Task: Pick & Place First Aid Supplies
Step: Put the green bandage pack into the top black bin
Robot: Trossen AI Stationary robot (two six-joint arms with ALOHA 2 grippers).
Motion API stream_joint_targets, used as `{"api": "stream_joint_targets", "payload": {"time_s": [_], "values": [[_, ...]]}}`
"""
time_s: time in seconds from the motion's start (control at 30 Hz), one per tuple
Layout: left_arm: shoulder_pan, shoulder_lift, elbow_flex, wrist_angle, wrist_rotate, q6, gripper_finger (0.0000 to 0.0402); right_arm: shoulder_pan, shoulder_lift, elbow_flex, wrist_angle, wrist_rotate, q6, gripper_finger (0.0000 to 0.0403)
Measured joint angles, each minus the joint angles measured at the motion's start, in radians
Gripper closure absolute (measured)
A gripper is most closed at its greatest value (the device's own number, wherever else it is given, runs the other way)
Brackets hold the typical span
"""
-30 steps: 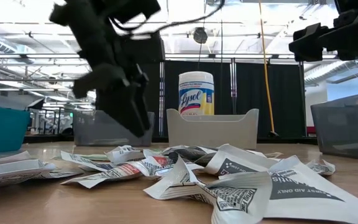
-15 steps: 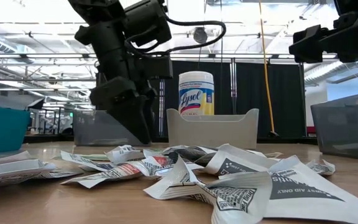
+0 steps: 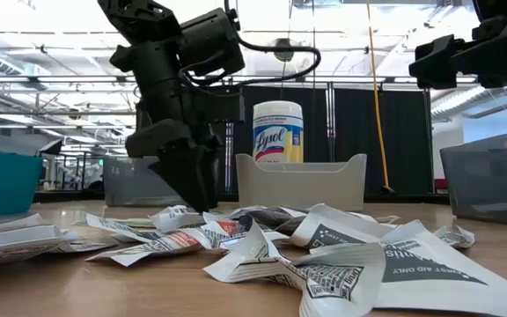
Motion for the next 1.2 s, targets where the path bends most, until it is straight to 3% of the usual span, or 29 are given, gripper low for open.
{"api": "stream_joint_targets", "payload": {"time_s": [0.37, 0.77, 1.2], "values": [[0.024, 0.027, 0.004, -0.012, 0.064, -0.024, 0.0199, 0.000, 0.000, 0.000, -0.001, 0.000, 0.000, 0.0193], [0.013, 0.030, 0.003, -0.015, 0.062, -0.031, 0.0288, 0.000, 0.000, 0.000, -0.001, 0.000, 0.000, 0.0193], [-0.001, 0.024, 0.002, -0.081, 0.054, -0.106, 0.0293, 0.000, 0.000, 0.000, -0.002, 0.000, 0.000, 0.0193]]}}
